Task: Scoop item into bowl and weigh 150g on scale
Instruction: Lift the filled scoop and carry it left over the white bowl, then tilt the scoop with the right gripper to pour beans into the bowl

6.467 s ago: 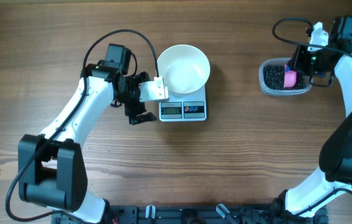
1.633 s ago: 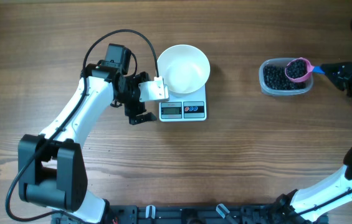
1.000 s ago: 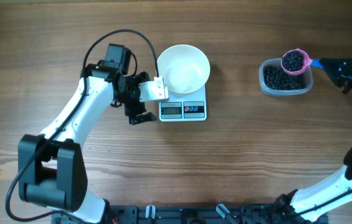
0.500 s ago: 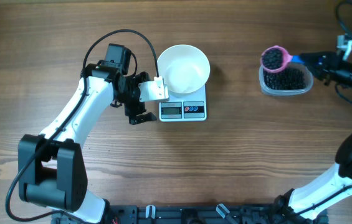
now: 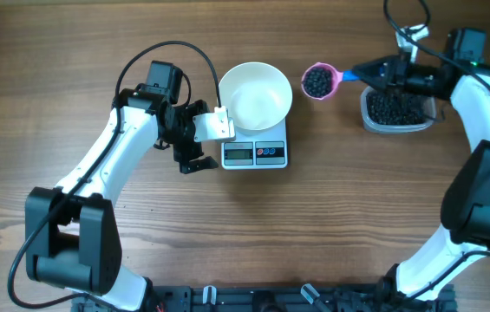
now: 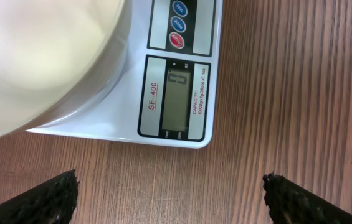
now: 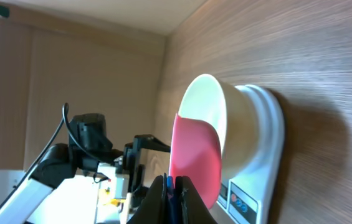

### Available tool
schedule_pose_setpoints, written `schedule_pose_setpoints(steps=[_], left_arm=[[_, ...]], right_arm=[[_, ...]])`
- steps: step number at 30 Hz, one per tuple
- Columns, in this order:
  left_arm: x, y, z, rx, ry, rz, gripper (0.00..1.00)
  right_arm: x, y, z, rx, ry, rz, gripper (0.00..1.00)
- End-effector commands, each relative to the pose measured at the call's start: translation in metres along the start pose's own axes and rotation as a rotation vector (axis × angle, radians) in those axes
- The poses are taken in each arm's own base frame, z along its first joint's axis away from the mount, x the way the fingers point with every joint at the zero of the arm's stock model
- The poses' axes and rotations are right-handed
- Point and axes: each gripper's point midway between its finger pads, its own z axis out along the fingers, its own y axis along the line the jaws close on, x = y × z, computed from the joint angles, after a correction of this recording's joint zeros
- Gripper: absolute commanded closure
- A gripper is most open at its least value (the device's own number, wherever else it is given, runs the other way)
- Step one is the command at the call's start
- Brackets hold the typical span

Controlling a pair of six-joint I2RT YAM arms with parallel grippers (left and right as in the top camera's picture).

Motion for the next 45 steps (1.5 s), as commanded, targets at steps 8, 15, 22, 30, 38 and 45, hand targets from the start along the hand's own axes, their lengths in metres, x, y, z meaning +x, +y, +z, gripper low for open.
schedule_pose_setpoints(steps=[8,15,22,30,38,45], left_arm=[[-0.003,-0.003,-0.001,0.008,-0.022,-0.009,0.0],[-0.003,-0.003,-0.001,0.008,-0.022,-0.009,0.0],[-0.003,-0.003,-0.001,0.008,-0.022,-0.009,0.0],[-0.003,-0.003,-0.001,0.008,-0.022,-0.009,0.0],[-0.003,-0.003,-0.001,0.008,-0.022,-0.009,0.0],[-0.003,-0.003,-0.001,0.008,-0.022,-0.01,0.0]], right_arm=[[0.011,0.027,0.049,-0.087,0.1,-0.022,0.96],[0.014,0.05,0.085,-0.133,0.138,-0.2,0.96],[0.017,0.047,0.12,-0.047,0.13,-0.354,0.96],[0.016,0.032,0.128,0.045,0.115,-0.521,0.96],[0.031,0.019,0.129,0.08,0.178,-0.717,0.96],[0.024,0.016,0.129,0.105,0.168,-0.841,0.96]])
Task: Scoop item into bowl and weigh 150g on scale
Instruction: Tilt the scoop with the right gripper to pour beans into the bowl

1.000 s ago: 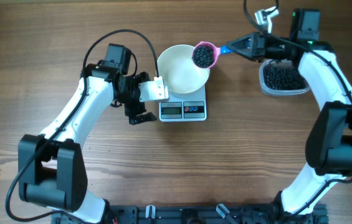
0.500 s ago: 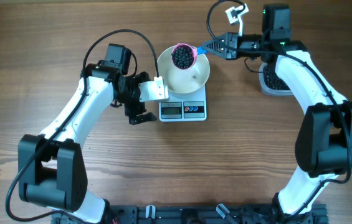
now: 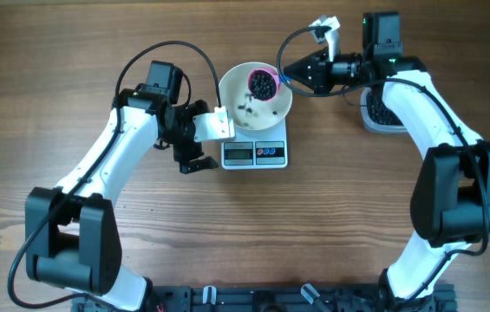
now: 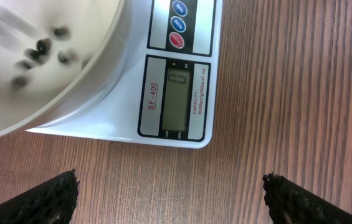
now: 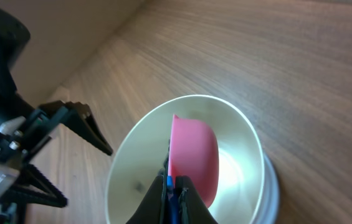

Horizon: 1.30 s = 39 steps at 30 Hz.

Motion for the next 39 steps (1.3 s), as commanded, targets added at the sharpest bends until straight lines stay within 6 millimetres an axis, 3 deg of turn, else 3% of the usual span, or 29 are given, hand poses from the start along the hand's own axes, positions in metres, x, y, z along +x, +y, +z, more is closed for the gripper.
schedule_pose_setpoints(steps=[1,19,29,39], left_arm=[[-0.003,-0.003,-0.001,0.008,-0.022,-0.009,0.0],[-0.003,-0.003,-0.001,0.008,-0.022,-0.009,0.0],[-0.003,-0.003,-0.001,0.008,-0.022,-0.009,0.0],[-0.003,-0.003,-0.001,0.008,-0.022,-0.009,0.0]], right_arm=[[0.002,-0.002,0.004,-0.002,0.003,-0.115,0.96],[-0.003,-0.004,0.004,0.012,-0.008,-0.152,0.96],[-0.037,0.012,-0.016,0.091,-0.052,-0.351,0.96],[-0.042,0.026,-0.024,0.093,-0.045,-0.444,0.96]])
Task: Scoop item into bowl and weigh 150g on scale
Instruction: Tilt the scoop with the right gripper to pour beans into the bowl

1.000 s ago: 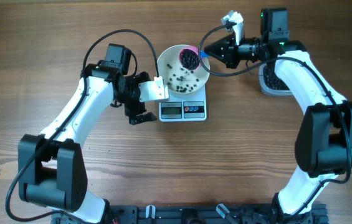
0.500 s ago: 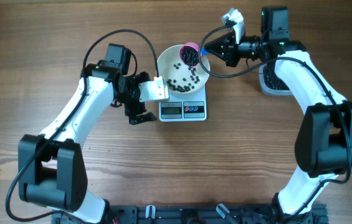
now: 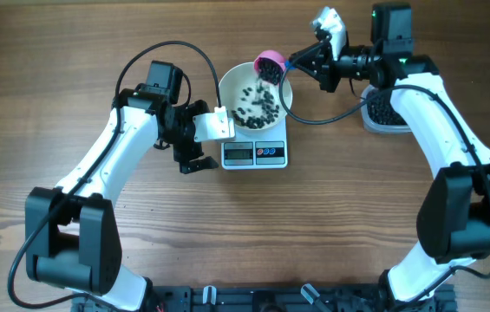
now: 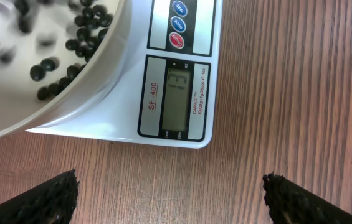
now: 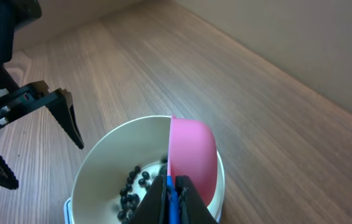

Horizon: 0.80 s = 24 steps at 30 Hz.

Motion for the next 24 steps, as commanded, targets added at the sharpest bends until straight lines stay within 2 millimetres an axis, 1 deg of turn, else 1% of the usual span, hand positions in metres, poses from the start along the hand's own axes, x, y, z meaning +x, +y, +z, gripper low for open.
schedule_pose_setpoints(steps=[1,6,11,12,18,24], left_arm=[[-0.0033,-0.0032,-0.0006,0.008,-0.022,-0.01,0.0],[-0.0033,-0.0032,-0.0006,0.008,-0.022,-0.01,0.0],[-0.0033,-0.0032,-0.0006,0.008,-0.022,-0.01,0.0],[-0.0033,-0.0032,-0.0006,0.008,-0.022,-0.01,0.0],[-0.0033,-0.0032,-0.0006,0.008,-0.022,-0.01,0.0],[-0.0033,-0.0032,-0.0006,0.008,-0.022,-0.01,0.0]], right_arm=[[-0.0179,0.0071,-0.0044,0.002,-0.022,-0.099,0.96],[-0.0183,0.0069,-0.0044,0.003,-0.023,-0.13,0.96],[-0.0189,0.0105,-0.0044,-0.016,-0.032,-0.207,0.96],[-0.019,0.0115,-0.0044,-0.02,-0.034,-0.25,0.96],[-0.0196,0.0126,-0.0045,-0.026,-0.039,-0.261,0.96],[-0.0196,0.0126,-0.0044,-0.023,-0.04,-0.408,0.96]])
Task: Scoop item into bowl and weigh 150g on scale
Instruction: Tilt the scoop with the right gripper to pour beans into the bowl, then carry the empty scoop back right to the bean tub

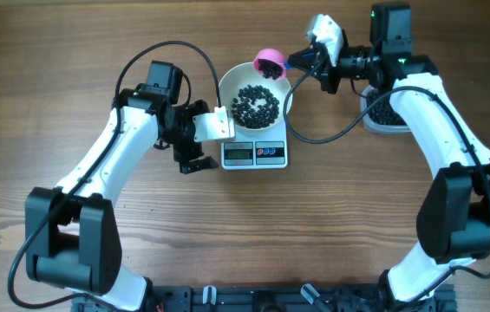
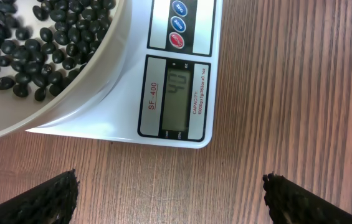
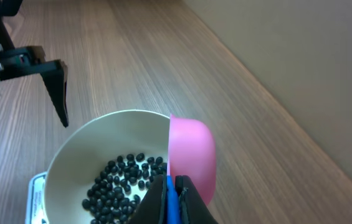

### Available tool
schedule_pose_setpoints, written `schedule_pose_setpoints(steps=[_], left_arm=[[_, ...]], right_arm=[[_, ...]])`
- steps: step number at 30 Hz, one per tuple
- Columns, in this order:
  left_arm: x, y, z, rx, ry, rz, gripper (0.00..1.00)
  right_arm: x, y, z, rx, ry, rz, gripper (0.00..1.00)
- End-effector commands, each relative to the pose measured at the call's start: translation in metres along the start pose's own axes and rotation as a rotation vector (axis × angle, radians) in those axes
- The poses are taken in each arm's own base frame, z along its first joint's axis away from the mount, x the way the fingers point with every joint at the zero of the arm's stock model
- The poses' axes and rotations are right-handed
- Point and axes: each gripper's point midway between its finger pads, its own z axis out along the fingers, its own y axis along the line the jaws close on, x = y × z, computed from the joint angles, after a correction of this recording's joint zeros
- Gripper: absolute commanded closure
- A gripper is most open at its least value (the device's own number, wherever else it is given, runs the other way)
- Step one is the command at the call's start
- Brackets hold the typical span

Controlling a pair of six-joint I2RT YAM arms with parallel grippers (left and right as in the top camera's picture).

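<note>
A white bowl (image 1: 230,82) stands on a white digital scale (image 1: 255,153) and holds a heap of black beans (image 1: 254,105). The scale's display (image 2: 177,96) shows a number near 40. My right gripper (image 1: 300,61) is shut on the blue handle (image 3: 172,193) of a pink scoop (image 1: 270,61), which is tipped over the bowl's far right rim. In the right wrist view the scoop's pink cup (image 3: 191,155) hangs beside the beans (image 3: 121,180). My left gripper (image 1: 191,154) stands open over bare table just left of the scale, its fingertips (image 2: 51,196) wide apart.
A clear container of black beans (image 1: 382,114) sits at the far right, partly under my right arm. A black cable loops from the right arm over the table near the bowl.
The beans in the bowl have settled into a still heap. The scale reading has risen to about 40. The scoop sits a little further back over the rim, and the left arm is unmoved.
My right gripper first held the full pink scoop between the bean container and the empty bowl. Then the scoop was over the bowl with a few beans falling in. Then it was tipped at the rim with many beans in the bowl, which now lie still.
</note>
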Motion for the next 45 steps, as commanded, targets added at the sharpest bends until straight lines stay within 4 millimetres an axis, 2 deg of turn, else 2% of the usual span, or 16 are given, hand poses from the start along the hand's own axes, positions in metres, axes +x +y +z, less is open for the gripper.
schedule_pose_setpoints(steps=[1,9,11,15,22,25,28,31,35,40,43,45], left_arm=[[-0.003,-0.003,-0.001,0.008,-0.022,-0.009,0.0],[-0.003,-0.003,-0.001,0.008,-0.022,-0.009,0.0],[-0.003,-0.003,-0.001,0.008,-0.022,-0.009,0.0],[-0.003,-0.003,-0.001,0.008,-0.022,-0.009,0.0],[-0.003,-0.003,-0.001,0.008,-0.022,-0.009,0.0],[-0.003,-0.003,-0.001,0.008,-0.022,-0.009,0.0],[-0.003,-0.003,-0.001,0.008,-0.022,-0.009,0.0],[-0.003,-0.003,-0.001,0.008,-0.022,-0.009,0.0],[-0.003,-0.003,-0.001,0.008,-0.022,-0.009,0.0],[-0.003,-0.003,-0.001,0.008,-0.022,-0.009,0.0],[-0.003,-0.003,-0.001,0.008,-0.022,-0.009,0.0],[-0.003,-0.003,-0.001,0.008,-0.022,-0.009,0.0]], right_arm=[[-0.021,0.004,-0.006,-0.008,-0.041,-0.15,0.96],[-0.019,0.014,-0.002,-0.043,-0.032,-0.134,0.96],[-0.014,0.008,0.0,-0.015,-0.007,-0.138,0.96],[-0.015,0.027,-0.001,-0.099,-0.044,-0.194,0.96],[-0.005,0.018,0.001,-0.062,0.005,-0.194,0.96],[-0.008,0.024,0.001,-0.09,-0.02,-0.178,0.96],[-0.007,0.021,0.001,-0.075,-0.011,-0.19,0.96],[-0.011,0.029,0.0,-0.113,-0.043,-0.208,0.96],[-0.007,0.02,0.001,-0.07,-0.006,-0.176,0.96],[-0.01,0.018,0.001,-0.066,-0.014,-0.012,0.95],[-0.023,0.004,0.0,-0.028,-0.053,0.234,0.96],[-0.038,-0.017,-0.007,0.013,-0.125,0.51,0.96]])
